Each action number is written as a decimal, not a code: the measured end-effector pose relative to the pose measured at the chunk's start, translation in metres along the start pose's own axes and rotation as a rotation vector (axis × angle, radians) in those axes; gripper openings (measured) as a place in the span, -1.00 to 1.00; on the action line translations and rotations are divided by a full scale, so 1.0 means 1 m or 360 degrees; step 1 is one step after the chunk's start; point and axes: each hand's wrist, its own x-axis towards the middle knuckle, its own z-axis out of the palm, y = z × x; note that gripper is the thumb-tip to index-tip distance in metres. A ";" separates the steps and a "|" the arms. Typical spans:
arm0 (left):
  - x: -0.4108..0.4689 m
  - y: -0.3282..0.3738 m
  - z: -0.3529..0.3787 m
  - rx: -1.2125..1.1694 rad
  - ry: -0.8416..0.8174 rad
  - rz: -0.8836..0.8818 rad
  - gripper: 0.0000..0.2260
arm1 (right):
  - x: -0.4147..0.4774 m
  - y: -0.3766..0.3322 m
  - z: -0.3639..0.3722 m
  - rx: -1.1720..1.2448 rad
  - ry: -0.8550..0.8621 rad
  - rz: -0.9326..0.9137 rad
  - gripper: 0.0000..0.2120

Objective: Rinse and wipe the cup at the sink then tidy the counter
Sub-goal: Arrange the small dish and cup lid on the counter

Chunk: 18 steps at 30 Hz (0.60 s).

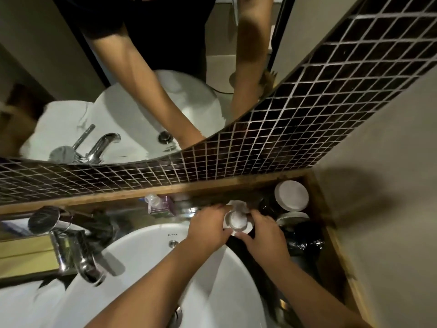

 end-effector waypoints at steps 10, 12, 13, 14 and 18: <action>0.010 -0.006 0.006 0.0012 0.0123 0.0110 -0.59 | 0.008 -0.005 0.004 -0.0195 0.0038 -0.0031 -0.64; 0.010 -0.007 0.006 0.0127 0.0137 0.0157 -0.58 | 0.008 -0.004 0.003 -0.0249 0.0001 0.0010 -0.64; 0.010 -0.009 0.007 0.0174 0.0143 0.0186 -0.58 | 0.007 -0.004 0.004 -0.0268 -0.0019 0.0034 -0.65; 0.009 -0.009 0.008 0.0215 0.0142 0.0216 -0.59 | 0.007 -0.003 0.004 -0.0282 -0.0027 0.0052 -0.65; 0.004 -0.011 0.010 0.0277 0.0145 0.0286 -0.58 | 0.006 -0.006 0.007 -0.0301 -0.0048 0.0040 -0.62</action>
